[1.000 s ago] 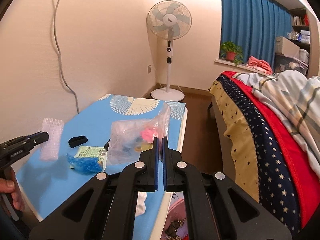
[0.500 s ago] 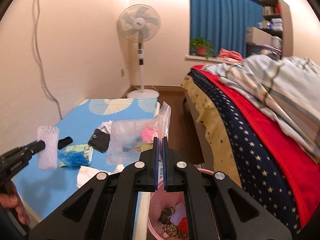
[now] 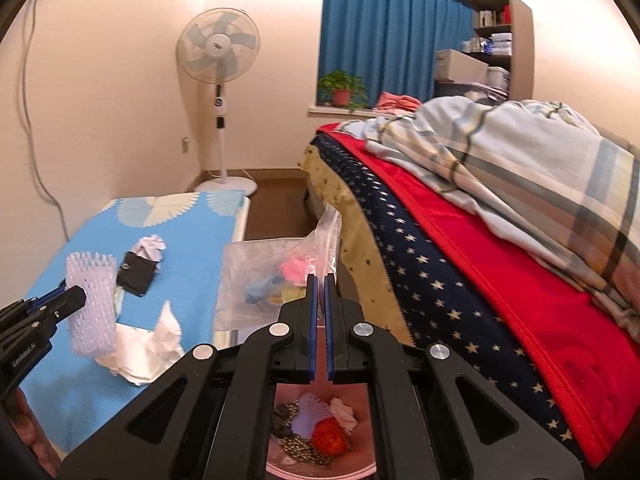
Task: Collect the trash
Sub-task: 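Open the left tool over the pink bin while the right tool releases the clear bag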
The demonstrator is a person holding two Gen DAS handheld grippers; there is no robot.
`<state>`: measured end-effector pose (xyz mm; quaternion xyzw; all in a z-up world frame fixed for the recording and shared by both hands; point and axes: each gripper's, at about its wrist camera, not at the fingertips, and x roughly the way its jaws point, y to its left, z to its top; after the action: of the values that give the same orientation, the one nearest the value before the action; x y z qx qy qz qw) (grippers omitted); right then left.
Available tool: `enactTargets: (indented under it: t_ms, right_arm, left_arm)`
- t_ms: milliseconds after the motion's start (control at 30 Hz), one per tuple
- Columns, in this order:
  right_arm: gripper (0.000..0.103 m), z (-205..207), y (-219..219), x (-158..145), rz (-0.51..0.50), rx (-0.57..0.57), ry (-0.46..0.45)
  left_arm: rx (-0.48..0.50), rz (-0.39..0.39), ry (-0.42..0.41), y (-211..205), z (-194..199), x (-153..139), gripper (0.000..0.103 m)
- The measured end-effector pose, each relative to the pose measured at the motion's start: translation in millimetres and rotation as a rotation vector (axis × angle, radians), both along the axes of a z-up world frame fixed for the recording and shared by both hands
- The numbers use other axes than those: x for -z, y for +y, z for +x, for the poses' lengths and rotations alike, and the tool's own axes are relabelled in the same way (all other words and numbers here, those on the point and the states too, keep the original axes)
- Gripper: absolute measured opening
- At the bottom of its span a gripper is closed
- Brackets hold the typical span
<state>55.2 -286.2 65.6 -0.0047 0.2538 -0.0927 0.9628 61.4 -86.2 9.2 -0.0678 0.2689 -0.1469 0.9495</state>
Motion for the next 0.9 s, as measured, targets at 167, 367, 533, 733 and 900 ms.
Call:
enactTargets:
  t_ms: [167,367,533,733,900]
  right_arm:
    - [0.003,-1.4,-12.1,5.6,-0.002,0.05,0.019]
    - [0.003,-0.5,-31.5,16.0,0.003,0.122,0.058]
    - [0.003,-0.4,-42.6,23.5,0.012,0.168,0.084]
    - [0.003,3.2,-45.5,32.2,-0.007,0.189,0.108]
    - [0.004,4.4,-44.7,35.0,-0.021,0.192,0.109]
  left_arm:
    - [0.069,-0.002,0.021,-33.8,8.9,8.7,0.014]
    - [0.15,0.007,0.053,-72.1,18.2,22.7,0.014]
    - [0.184,0.032,0.104,-95.9,27.4,45.1,0.014]
    - [0.202,0.038,0.144,-108.9,34.5,60.4,0.014]
    - [0.214,0.035,0.15,-115.6,36.4,63.0,0.014]
